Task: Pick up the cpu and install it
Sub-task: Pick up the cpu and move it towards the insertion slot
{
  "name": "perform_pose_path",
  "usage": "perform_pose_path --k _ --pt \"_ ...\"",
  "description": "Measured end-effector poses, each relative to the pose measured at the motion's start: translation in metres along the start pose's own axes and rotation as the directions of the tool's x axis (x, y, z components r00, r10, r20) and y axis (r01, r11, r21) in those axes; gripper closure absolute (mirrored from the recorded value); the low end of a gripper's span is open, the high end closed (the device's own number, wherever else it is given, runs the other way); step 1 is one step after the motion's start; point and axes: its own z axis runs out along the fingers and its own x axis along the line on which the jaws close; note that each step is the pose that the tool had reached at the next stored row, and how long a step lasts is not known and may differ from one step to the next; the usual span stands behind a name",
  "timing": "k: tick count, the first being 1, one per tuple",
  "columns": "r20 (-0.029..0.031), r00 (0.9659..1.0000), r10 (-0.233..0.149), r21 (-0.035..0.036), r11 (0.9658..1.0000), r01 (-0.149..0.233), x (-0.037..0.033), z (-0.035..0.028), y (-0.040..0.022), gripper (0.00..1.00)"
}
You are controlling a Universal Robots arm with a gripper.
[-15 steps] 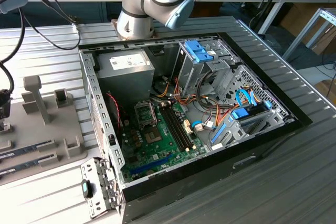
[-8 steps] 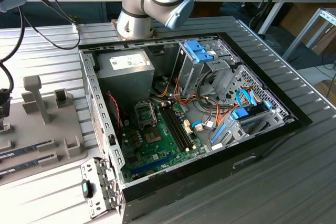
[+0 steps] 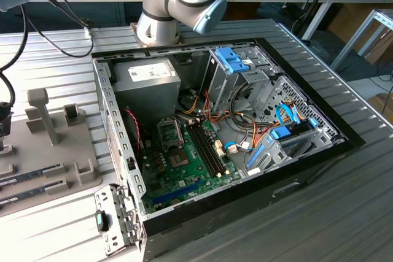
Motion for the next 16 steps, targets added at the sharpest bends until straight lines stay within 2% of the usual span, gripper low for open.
perform_pose_path --k 11,16 --pt "0.0002 1.0 0.0 -0.0041 1.0 0.0 -0.0001 -0.0034 0.0002 0.53" --pt "0.0005 1.0 0.0 -0.0081 1.0 0.0 -0.0001 -0.005 0.0003 0.53"
